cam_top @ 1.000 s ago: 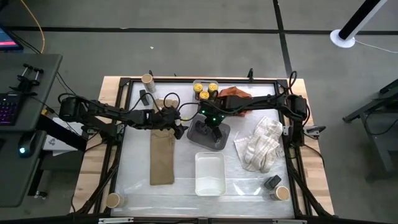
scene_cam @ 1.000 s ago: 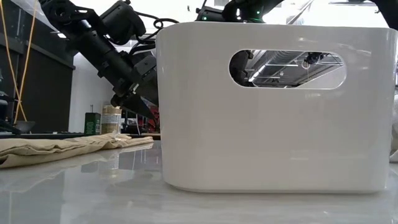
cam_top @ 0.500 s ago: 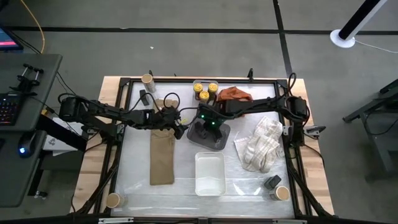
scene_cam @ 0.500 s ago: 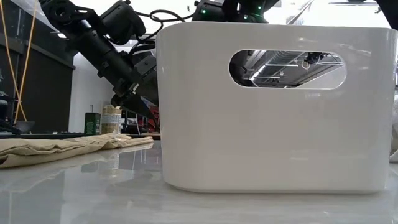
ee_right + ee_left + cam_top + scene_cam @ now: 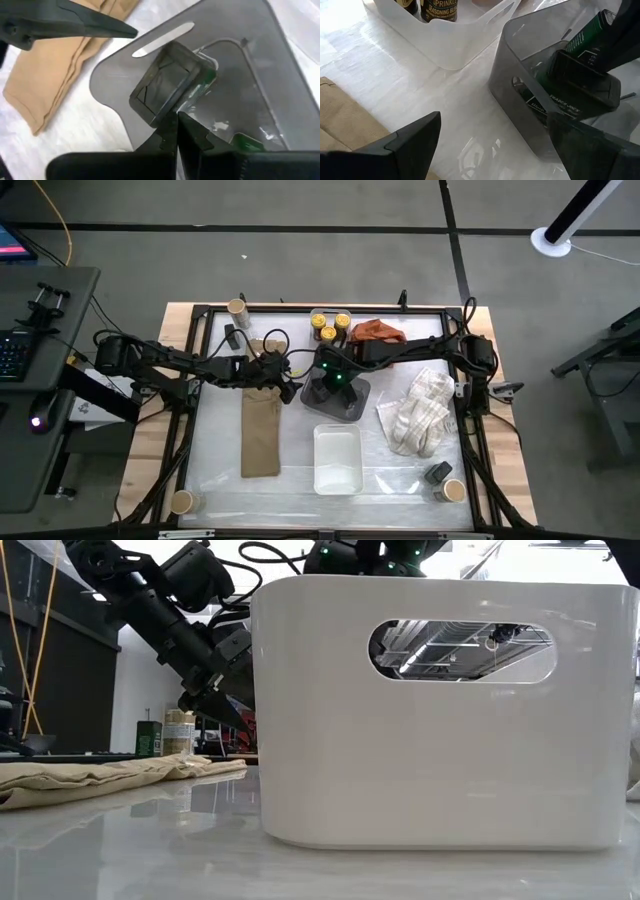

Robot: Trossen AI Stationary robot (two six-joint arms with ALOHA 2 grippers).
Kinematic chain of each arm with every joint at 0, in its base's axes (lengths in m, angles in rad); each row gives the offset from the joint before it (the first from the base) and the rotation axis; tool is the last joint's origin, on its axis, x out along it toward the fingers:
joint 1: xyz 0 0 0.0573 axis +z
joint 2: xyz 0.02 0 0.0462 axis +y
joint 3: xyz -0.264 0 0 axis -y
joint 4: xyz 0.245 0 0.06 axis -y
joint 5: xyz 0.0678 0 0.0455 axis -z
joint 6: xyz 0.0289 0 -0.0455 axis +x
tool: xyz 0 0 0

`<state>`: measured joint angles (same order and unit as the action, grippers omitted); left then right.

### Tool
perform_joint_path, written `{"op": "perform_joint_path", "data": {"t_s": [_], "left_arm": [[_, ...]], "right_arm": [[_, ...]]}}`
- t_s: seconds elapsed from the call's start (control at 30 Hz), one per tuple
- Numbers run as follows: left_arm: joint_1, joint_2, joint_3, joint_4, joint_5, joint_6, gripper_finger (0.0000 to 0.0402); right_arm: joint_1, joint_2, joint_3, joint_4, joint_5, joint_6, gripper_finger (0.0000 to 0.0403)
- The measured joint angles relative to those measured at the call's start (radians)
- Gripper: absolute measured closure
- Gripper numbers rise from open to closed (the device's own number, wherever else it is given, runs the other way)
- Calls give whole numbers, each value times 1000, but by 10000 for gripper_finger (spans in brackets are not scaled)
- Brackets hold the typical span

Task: Sort spices by type
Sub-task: Adjust the black seasoning cans in the black bin

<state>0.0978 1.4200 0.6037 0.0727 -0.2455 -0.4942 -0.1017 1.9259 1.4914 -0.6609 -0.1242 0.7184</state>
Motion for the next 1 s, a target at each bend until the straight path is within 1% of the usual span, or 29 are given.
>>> {"op": "perform_joint_path", "data": {"t_s": [0.23,0.4,0.7,0.9,1.0], "left_arm": [[0,0,0,0,0,0,53],[0,0,0,1,0,0,53],[0,0,0,1,0,0,53],[-2,0,0,0,6,-3,53],[-12,0,0,-16,63,-41,53]], "right_arm": [[7,0,0,11,-9,18,403],[12,0,0,47,-36,38,403],[18,-5,0,107,-46,30,403],[1,-22,0,-7,-10,-23,403],[6,-19,0,-24,-7,-50,403]]}}
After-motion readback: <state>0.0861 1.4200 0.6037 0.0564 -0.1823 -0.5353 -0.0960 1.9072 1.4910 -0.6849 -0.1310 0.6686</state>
